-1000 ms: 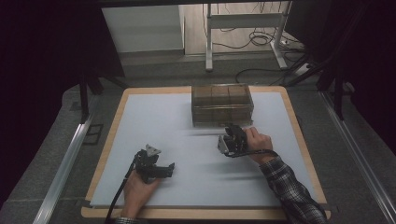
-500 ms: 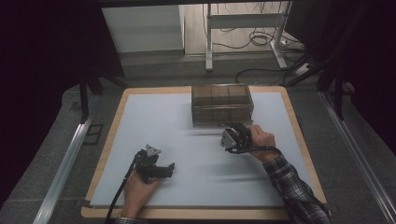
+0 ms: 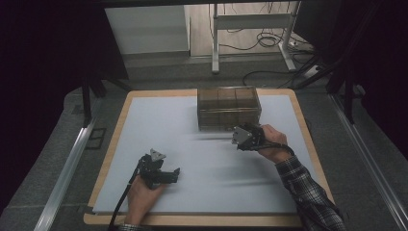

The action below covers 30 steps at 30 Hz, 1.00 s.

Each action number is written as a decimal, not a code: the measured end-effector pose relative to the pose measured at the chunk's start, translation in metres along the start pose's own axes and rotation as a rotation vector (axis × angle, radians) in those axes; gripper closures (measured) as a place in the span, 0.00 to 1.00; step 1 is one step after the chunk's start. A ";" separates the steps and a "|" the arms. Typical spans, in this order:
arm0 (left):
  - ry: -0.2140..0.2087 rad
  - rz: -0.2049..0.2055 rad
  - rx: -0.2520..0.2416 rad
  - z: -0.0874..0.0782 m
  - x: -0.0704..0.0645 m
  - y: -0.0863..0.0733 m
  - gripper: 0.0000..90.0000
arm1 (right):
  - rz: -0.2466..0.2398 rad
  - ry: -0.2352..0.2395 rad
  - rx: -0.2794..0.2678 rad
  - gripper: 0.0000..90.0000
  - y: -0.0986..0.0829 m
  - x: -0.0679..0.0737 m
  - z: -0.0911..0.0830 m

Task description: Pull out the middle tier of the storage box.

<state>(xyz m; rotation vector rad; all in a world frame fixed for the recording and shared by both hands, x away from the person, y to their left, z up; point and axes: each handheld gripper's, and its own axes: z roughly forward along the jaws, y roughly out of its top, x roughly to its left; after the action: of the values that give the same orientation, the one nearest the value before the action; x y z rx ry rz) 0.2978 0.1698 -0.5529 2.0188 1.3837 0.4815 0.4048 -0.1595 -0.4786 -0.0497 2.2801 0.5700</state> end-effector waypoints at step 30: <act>0.000 -0.002 0.001 0.000 0.000 0.000 0.00 | 0.162 0.352 0.036 0.76 -0.026 -0.071 0.011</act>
<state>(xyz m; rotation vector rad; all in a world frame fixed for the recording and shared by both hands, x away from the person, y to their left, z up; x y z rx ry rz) 0.2977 0.1698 -0.5529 2.0180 1.3855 0.4797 0.4677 -0.1877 -0.4459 0.0580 2.6541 0.6447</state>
